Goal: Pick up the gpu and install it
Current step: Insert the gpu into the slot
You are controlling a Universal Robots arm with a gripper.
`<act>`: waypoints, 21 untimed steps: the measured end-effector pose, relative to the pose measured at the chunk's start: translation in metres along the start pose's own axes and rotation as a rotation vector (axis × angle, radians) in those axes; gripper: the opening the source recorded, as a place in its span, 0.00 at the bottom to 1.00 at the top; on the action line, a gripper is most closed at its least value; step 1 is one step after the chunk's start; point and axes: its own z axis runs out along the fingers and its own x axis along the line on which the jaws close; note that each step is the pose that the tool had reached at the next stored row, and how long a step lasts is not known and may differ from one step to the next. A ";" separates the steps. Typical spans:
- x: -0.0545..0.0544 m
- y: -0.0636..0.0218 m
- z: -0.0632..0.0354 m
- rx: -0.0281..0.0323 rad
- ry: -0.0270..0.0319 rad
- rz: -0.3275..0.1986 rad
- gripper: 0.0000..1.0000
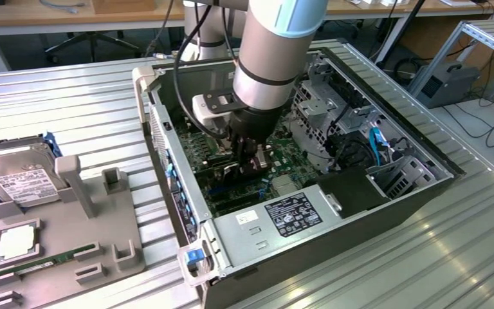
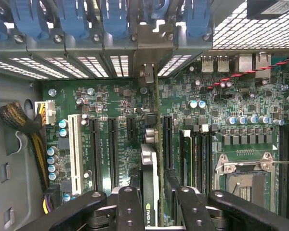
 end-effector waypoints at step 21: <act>0.000 0.0016 0.0018 -0.0002 0.0008 0.000 0.27</act>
